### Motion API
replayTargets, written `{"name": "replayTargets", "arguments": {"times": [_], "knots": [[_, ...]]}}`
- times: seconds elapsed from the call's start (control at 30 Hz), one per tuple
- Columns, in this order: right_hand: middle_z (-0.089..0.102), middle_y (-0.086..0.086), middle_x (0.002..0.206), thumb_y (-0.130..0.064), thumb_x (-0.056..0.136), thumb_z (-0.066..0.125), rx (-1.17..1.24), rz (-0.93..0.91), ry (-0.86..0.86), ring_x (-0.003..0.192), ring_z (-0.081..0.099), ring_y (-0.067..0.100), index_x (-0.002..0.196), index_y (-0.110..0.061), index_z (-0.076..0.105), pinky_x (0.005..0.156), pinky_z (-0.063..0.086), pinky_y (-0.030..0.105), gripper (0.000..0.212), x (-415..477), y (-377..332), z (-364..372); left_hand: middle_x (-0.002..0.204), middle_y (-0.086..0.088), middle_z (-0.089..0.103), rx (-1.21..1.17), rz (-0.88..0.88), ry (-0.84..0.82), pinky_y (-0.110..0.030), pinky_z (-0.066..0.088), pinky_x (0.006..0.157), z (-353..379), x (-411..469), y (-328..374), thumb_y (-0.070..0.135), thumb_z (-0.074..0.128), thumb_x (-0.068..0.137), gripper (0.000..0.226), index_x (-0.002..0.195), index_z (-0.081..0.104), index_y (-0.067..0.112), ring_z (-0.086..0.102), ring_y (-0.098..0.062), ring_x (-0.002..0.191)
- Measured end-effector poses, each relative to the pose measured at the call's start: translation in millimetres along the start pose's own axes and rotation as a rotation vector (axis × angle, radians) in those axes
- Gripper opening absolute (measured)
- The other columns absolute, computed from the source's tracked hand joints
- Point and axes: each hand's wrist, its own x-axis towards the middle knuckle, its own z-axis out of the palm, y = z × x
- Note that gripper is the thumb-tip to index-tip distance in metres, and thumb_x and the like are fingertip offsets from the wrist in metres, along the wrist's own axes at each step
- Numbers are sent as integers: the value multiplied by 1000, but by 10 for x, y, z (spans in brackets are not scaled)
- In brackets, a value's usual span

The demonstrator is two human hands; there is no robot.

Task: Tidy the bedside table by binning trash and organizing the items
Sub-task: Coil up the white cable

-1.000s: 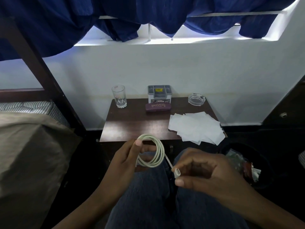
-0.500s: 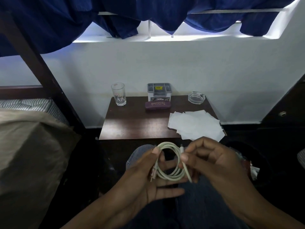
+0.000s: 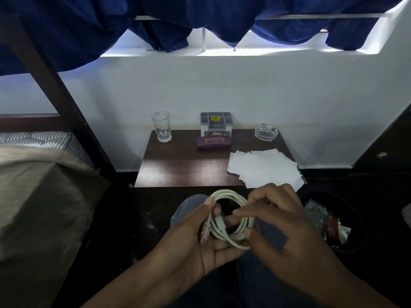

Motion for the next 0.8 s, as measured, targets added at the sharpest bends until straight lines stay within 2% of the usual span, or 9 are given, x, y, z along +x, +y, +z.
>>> {"name": "replayTargets", "arguments": {"times": [0.07, 0.17, 0.23, 0.3, 0.37, 0.43, 0.53, 0.63, 0.8], "knots": [[51, -11, 92, -25, 72, 58, 82, 18, -25, 92, 49, 12, 88, -31, 62, 76, 42, 24, 17, 5, 5, -40, 110, -27, 66, -56, 6, -25, -41, 59, 66, 24, -17, 28, 35, 50, 82, 48, 119, 52, 4, 70, -38, 85], [51, -14, 93, -35, 70, 65, -35, -46, -102, 88, 49, 12, 80, -28, 60, 70, 44, 33, 13, 1, 18, -23, 102, -28, 68, -115, 14, 0, -41, 60, 64, 36, -38, 62, 32, 47, 85, 27, 91, 53, 7, 71, -38, 83], [51, -15, 93, -41, 75, 65, -104, -102, -108, 84, 49, 12, 80, -28, 60, 65, 46, 35, 15, -4, 58, 15, 101, -28, 69, -105, 12, 20, -41, 60, 63, 68, -51, 82, 32, 48, 84, 24, 76, 50, 9, 71, -38, 81], [54, -14, 89, -39, 81, 63, -85, -130, -79, 81, 51, 12, 80, -26, 63, 63, 45, 35, 14, 1, 85, 36, 99, -27, 70, -73, 22, 23, -41, 60, 63, 76, -52, 76, 32, 49, 81, 23, 73, 49, 10, 71, -37, 79], [58, -13, 81, -34, 83, 62, -3, -123, -41, 76, 53, 14, 81, -23, 64, 62, 45, 37, 11, 8, 99, 35, 97, -24, 71, 32, 41, 24, -40, 60, 65, 70, -58, 60, 34, 50, 80, 25, 78, 53, 9, 72, -35, 78], [58, -13, 75, -31, 82, 62, 79, -95, -12, 71, 54, 12, 88, -25, 64, 60, 45, 37, 8, 16, 97, 25, 100, -22, 71, 148, 41, 43, -41, 60, 69, 39, -41, 25, 37, 49, 81, 38, 97, 58, 4, 72, -32, 79], [57, -13, 72, -31, 84, 60, 112, -80, -16, 66, 54, 12, 93, -27, 64, 57, 46, 39, 10, 7, 103, 37, 108, -22, 68, 240, 37, 21, -42, 58, 77, 34, -43, -9, 39, 45, 87, 51, 123, 51, 3, 71, -34, 88], [54, -12, 73, -34, 87, 56, 98, -48, -46, 66, 55, 15, 93, -29, 64, 56, 46, 41, 11, -8, 107, 54, 112, -24, 66, 278, 34, -14, -43, 57, 80, 60, -47, -26, 38, 44, 89, 46, 122, 53, 7, 69, -35, 92], [47, -15, 86, -44, 91, 50, -57, -138, -127, 76, 51, 14, 97, -31, 67, 62, 47, 36, 21, -22, 45, 87, 96, -14, 70, 283, 71, -24, -43, 57, 79, 93, -60, -32, 39, 46, 83, 42, 110, 62, 13, 69, -25, 75]]}}
